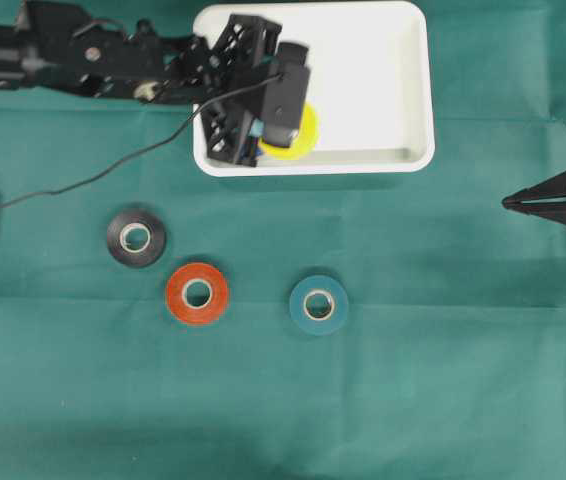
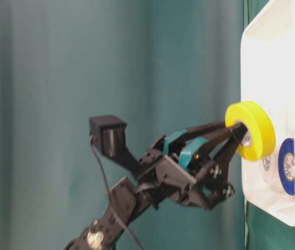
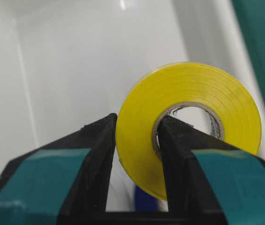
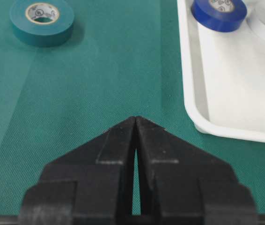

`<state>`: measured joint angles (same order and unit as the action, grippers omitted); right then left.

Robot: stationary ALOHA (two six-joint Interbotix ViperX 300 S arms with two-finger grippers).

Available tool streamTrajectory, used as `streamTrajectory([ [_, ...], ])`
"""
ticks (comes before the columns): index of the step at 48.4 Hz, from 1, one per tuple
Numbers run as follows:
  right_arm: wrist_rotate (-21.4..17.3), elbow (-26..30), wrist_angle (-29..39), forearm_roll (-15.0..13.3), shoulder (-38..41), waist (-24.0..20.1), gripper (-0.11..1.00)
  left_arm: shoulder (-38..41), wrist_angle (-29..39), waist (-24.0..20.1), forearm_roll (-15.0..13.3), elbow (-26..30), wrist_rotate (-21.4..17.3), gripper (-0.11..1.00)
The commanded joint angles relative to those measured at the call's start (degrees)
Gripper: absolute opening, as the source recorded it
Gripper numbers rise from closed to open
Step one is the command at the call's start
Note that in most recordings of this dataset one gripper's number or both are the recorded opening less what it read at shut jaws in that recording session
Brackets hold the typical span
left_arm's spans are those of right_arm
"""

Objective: Put the tape into the white case with the left arm.
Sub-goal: 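Carry the yellow roll into the tray and lower it, then open the left gripper and withdraw it from the tray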

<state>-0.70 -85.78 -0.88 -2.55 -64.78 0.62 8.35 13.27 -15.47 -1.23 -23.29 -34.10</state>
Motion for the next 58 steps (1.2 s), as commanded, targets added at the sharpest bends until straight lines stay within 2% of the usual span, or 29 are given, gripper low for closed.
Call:
streamTrajectory([
  [1, -0.1, 0.5, -0.6, -0.1, 0.7, 0.0, -0.09, 0.4, 0.1, -1.2, -0.1, 3.3, 0.1, 0.26],
  [19, -0.1, 0.4, -0.7, 0.0, 0.7, 0.0, -0.09, 2.8, 1.1, -2.0, -0.3, 5.2, 0.4, 0.26],
  [37, -0.1, 0.4, -0.8, -0.1, 0.7, 0.0, -0.09, 3.0, 2.1, -1.8, -0.3, 5.2, 3.2, 0.27],
  [39, -0.1, 0.4, -0.8, -0.1, 0.7, 0.0, -0.09, 3.0, 2.1, -1.8, -0.3, 5.2, 3.3, 0.32],
  [48, -0.1, 0.4, -0.8, -0.1, 0.7, 0.0, -0.09, 2.4, 1.8, -1.8, -0.3, 4.7, 3.4, 0.84],
  [50, -0.1, 0.4, -0.8, -0.1, 0.7, 0.1, -0.09, 2.1, 1.8, -1.8, -0.2, 4.6, 3.4, 0.87],
  [58, -0.1, 0.4, -0.8, -0.1, 0.7, 0.0, -0.09, 1.2, 1.8, -1.8, -0.2, 4.0, 3.4, 0.85],
])
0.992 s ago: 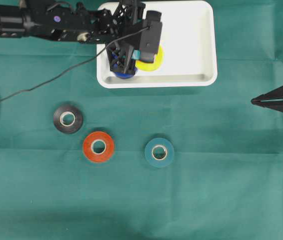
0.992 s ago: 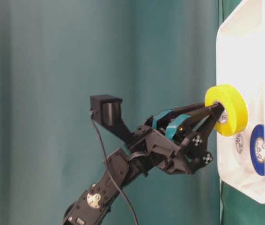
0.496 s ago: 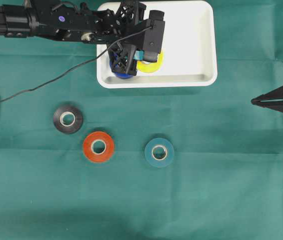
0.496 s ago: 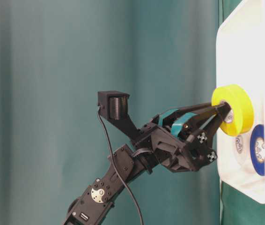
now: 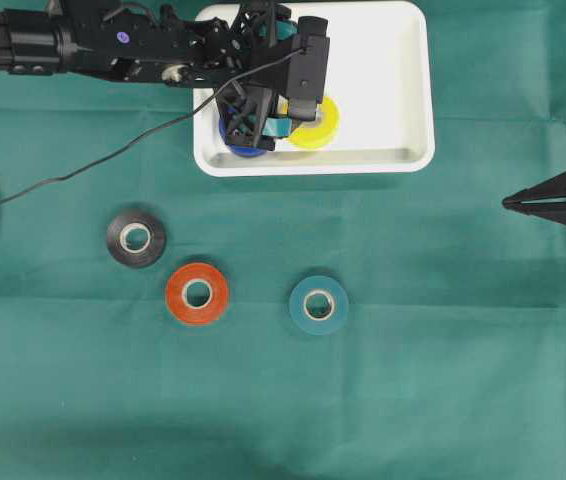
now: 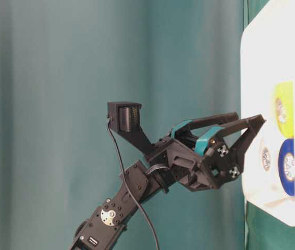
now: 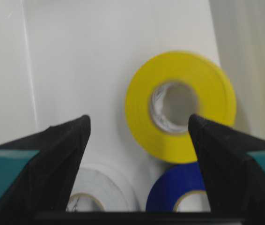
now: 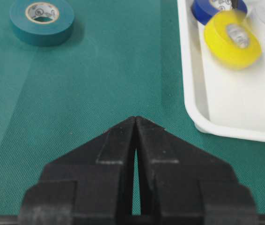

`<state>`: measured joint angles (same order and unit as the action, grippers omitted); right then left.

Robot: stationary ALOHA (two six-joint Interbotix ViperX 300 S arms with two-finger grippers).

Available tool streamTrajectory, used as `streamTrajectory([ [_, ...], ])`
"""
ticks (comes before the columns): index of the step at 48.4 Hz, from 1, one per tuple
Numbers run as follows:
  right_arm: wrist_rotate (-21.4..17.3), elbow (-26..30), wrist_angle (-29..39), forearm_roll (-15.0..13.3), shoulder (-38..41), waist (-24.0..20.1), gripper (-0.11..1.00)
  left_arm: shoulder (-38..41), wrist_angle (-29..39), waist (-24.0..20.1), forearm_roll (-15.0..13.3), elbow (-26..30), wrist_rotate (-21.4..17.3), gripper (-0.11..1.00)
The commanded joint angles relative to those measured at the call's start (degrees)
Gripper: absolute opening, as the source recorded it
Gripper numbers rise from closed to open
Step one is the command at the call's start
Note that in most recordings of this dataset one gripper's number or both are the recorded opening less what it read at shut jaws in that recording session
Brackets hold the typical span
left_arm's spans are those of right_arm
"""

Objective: Put the tape into the white case with the left arm.
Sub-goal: 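Open the left gripper and withdraw it from the tray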

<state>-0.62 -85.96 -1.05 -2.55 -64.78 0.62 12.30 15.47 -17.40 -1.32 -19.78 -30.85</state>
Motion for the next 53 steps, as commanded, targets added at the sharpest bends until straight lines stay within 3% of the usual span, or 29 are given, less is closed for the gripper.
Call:
streamTrajectory([
  [1, -0.2, 0.6, -0.6, -0.1, 0.7, 0.0, -0.09, -2.9, -0.4, 0.1, -0.2, 0.3, 0.2, 0.85],
  [23, -0.2, 0.6, -0.6, -0.1, 0.6, 0.1, -0.09, -9.0, -0.4, 1.5, -0.2, -5.6, 0.3, 0.84],
  [47, -0.2, 0.6, -0.6, -0.1, 0.6, 0.0, -0.09, -23.5, -0.4, 6.8, -0.2, -20.0, 0.4, 0.83],
  [53, -0.2, 0.5, -0.6, -0.1, 0.6, 0.1, -0.09, -26.9, -0.2, 7.7, -0.2, -23.5, 2.0, 0.83],
])
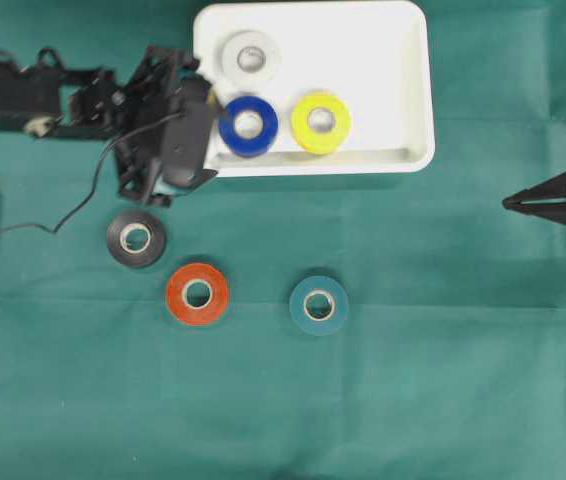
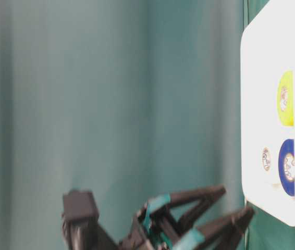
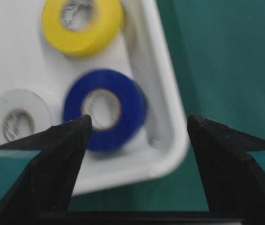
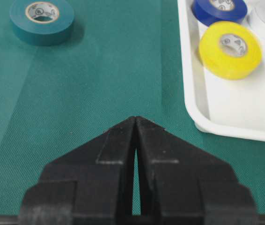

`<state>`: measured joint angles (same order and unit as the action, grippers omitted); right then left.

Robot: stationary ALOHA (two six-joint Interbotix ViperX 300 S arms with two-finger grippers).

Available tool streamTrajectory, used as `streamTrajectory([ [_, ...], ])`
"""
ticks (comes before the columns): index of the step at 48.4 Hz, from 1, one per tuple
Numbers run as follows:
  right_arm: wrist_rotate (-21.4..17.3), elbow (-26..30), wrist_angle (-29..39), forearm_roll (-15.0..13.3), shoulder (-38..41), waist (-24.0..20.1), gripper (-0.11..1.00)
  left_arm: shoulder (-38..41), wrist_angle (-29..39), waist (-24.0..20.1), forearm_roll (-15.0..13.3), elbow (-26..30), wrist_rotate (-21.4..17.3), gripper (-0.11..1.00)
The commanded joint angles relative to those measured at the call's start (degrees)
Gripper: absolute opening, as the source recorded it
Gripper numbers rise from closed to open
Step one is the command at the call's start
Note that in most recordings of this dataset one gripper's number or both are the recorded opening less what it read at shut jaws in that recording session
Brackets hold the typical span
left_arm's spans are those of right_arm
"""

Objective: Put the tape into the white case with the left arm.
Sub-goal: 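Open the left gripper and withdraw it from the tray, then move the left gripper down over the black tape roll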

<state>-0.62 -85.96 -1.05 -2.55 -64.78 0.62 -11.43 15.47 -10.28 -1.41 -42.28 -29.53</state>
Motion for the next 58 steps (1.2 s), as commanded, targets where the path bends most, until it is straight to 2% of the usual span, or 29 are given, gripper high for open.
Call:
streamTrajectory([
  [1, -0.2, 0.5, -0.6, -0.1, 0.6, 0.0, -0.09, -3.8, -0.2, 0.8, -0.1, -1.5, 1.2, 0.83],
  [14, -0.2, 0.6, -0.6, 0.0, 0.5, 0.0, -0.09, -11.4, -0.2, 2.5, -0.2, -7.6, 8.1, 0.83],
  [29, -0.2, 0.5, -0.6, -0.1, 0.5, 0.0, -0.09, -20.2, -0.2, 4.9, -0.1, -14.5, 12.0, 0.83],
  [41, -0.2, 0.6, -0.6, -0.1, 0.5, 0.0, -0.09, -24.2, -0.1, 5.7, -0.2, -17.3, 13.2, 0.83],
  [58, -0.2, 0.6, -0.6, -0.1, 0.5, 0.0, -0.09, -24.4, -0.1, 5.8, -0.1, -18.5, 13.2, 0.83],
])
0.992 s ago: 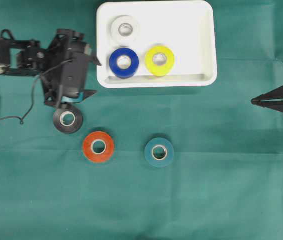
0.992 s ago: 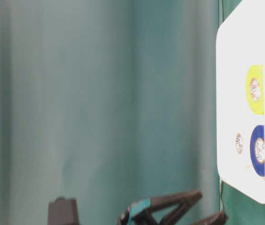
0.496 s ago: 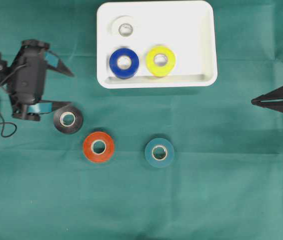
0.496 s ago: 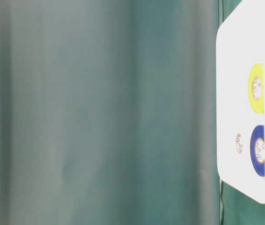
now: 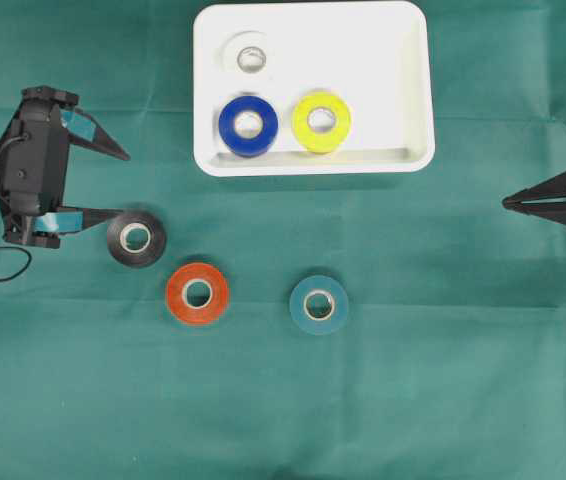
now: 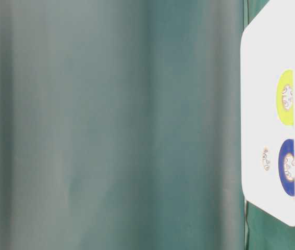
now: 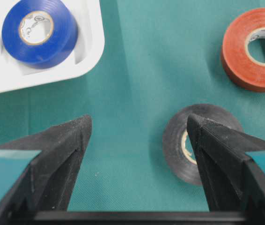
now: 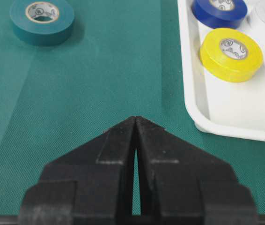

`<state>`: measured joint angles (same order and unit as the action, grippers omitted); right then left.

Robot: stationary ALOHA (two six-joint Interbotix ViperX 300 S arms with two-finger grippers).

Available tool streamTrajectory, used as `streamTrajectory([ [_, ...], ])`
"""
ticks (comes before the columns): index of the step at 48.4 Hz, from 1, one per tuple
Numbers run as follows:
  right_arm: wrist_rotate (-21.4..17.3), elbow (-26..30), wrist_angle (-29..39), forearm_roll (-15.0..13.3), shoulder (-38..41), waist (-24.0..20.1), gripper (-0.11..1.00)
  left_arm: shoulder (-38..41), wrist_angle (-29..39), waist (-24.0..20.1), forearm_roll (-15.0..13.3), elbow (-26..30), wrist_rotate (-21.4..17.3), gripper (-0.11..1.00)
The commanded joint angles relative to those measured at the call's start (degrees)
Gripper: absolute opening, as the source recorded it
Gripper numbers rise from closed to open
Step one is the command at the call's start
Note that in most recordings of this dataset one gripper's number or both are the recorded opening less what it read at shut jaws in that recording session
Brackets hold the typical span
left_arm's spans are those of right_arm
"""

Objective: Put the tape into the white case with the left arm.
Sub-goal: 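Move the left gripper down over the black tape roll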

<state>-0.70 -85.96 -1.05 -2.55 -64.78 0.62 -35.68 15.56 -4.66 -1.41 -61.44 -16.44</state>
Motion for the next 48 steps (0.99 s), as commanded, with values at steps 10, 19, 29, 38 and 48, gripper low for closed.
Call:
streamTrajectory([
  [10, -0.1, 0.6, -0.6, -0.1, 0.5, 0.0, -0.09, 0.4, -0.2, 1.6, -0.1, 0.6, 0.1, 0.83],
  [19, -0.1, 0.6, -0.6, -0.1, 0.5, 0.0, -0.09, 0.8, -0.2, 4.8, -0.2, 0.2, 0.1, 0.83],
  [29, -0.1, 0.6, -0.6, -0.1, 0.5, 0.1, -0.09, 0.4, 1.3, 7.7, -0.2, -0.6, 0.1, 0.83],
  [38, -0.1, 0.6, -0.6, -0.1, 0.5, 0.0, -0.09, 0.4, 2.5, 7.9, -0.2, -0.5, 0.2, 0.83],
  [48, -0.1, 0.6, -0.6, -0.1, 0.5, 0.0, -0.09, 1.6, 1.8, 7.9, -0.1, -0.4, 0.1, 0.82],
])
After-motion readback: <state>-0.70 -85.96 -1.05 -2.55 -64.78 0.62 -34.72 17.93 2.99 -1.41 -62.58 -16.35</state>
